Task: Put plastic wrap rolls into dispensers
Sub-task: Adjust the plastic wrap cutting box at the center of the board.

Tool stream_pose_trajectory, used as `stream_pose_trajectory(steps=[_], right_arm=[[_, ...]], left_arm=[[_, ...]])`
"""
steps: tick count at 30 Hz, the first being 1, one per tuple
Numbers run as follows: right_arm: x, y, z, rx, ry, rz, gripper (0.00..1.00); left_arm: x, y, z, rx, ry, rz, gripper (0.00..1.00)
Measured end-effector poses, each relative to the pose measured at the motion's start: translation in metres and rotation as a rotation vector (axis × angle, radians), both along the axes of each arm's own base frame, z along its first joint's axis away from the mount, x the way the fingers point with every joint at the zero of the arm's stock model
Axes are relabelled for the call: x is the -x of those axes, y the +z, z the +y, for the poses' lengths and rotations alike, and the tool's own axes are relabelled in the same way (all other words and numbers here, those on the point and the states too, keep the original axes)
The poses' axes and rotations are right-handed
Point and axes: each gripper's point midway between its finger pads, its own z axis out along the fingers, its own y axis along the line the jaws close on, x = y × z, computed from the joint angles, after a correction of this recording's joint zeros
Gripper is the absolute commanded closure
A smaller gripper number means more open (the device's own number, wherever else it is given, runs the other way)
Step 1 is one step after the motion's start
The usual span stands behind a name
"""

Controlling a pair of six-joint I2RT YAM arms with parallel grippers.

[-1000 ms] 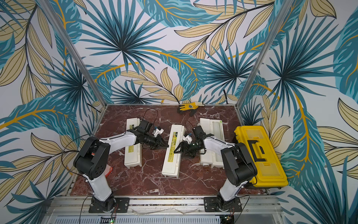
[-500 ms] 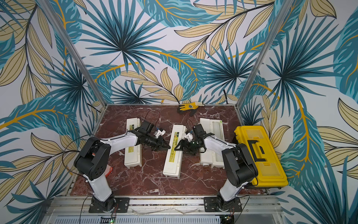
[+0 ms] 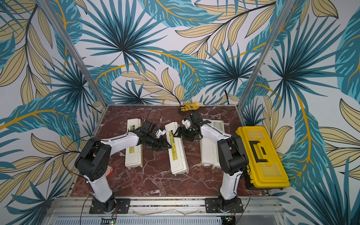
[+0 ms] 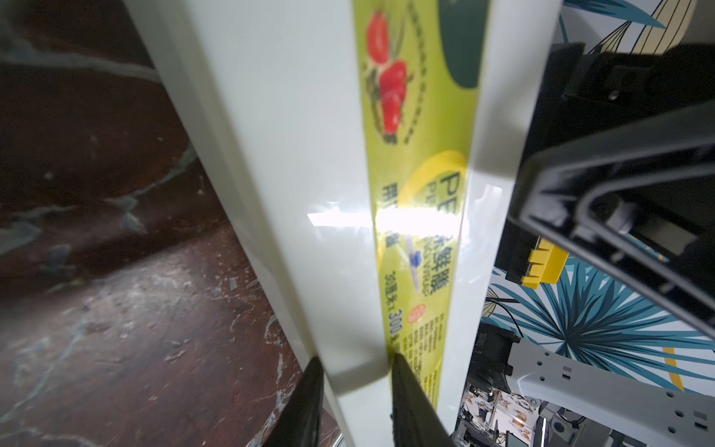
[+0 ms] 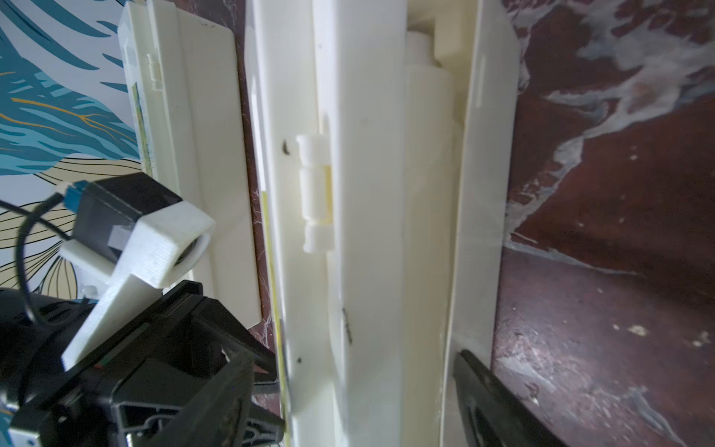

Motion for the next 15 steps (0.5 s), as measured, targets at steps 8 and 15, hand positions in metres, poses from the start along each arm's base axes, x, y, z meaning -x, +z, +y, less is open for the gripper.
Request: stream_pose_trajectory(steps=[8, 15], right_arm=[[0.004, 0.022, -0.037, 0.214, -0.107, -0.076, 0.09], [0.023, 0.07, -0.04, 0.346, -0.165, -0.222, 0.01]], left_arm=[[-0.009, 0.004, -0.001, -0.013, 0.02, -0.031, 0.56], [-0.013, 0.003, 0.003, -0.033, 0.031, -0.054, 0.46]])
